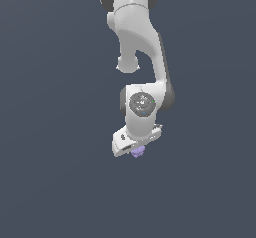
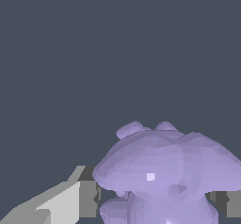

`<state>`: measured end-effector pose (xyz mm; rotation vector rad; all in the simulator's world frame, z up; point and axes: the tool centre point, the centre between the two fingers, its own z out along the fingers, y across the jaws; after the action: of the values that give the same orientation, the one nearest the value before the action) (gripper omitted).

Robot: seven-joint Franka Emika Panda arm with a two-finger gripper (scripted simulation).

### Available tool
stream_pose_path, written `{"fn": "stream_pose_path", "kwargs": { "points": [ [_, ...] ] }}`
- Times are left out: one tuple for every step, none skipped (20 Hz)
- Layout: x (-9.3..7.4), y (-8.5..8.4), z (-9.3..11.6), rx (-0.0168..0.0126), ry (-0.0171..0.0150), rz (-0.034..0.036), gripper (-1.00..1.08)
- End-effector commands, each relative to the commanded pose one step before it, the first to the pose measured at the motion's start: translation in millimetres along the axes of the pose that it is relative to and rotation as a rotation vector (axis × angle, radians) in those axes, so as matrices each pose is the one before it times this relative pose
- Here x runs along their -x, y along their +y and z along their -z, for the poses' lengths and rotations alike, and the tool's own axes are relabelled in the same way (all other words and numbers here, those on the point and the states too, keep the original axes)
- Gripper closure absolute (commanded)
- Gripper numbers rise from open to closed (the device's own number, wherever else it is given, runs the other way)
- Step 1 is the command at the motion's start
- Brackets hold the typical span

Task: Pick up the object and move it to a goal position.

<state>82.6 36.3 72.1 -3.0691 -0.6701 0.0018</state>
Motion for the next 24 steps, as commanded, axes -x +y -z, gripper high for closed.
{"fn": "stream_pose_path", "kwargs": {
  "points": [
    [3.39,-2.84,9.81,0.00072,0.00072,-0.00006,1.08],
    [1.85,-1.5,4.71,0.0,0.0,0.0,1.08],
    [2.03,-1.65,5.16,0.0,0.0,0.0,1.08],
    [2.2,-1.79,5.63,0.0,0.0,0.0,1.08],
    [2.39,-1.94,6.1,0.0,0.0,0.0,1.08],
    [2.53,-2.21,6.59,0.00045,-0.00016,0.00011,1.08],
    [2.76,-2.25,7.08,0.0,0.0,0.0,1.08],
    [2.95,-2.4,7.58,0.0,0.0,0.0,1.08],
    [3.15,-2.57,8.11,0.0,0.0,0.0,1.08],
    [3.33,-2.72,8.6,0.0,0.0,0.0,1.08],
    [3.35,-2.89,8.77,0.00044,-0.00018,0.0001,1.08],
    [3.42,-2.8,8.89,0.0,0.0,0.0,1.08],
    [3.46,-2.83,8.99,0.0,0.0,0.0,1.08],
    [3.49,-2.86,9.1,0.0,0.0,0.0,1.08],
    [3.46,-3.05,9.21,0.00044,-0.00017,0.00013,1.08],
    [3.55,-2.93,9.34,0.0,0.0,0.0,1.08],
    [3.59,-2.96,9.47,0.0,0.0,0.0,1.08],
    [3.63,-3.0,9.6,0.0,0.0,0.0,1.08],
    [3.67,-3.05,9.74,0.0,0.0,0.0,1.08],
    [3.71,-3.09,9.9,0.0,0.0,0.0,1.08],
    [3.75,-3.14,10.07,0.0,0.0,0.0,1.08],
    [3.8,-3.19,10.25,0.0,0.0,0.0,1.08],
    [3.86,-3.25,10.45,0.0,0.0,0.0,1.08],
    [3.92,-3.32,10.67,0.0,0.0,0.0,1.08]
  ]
}}
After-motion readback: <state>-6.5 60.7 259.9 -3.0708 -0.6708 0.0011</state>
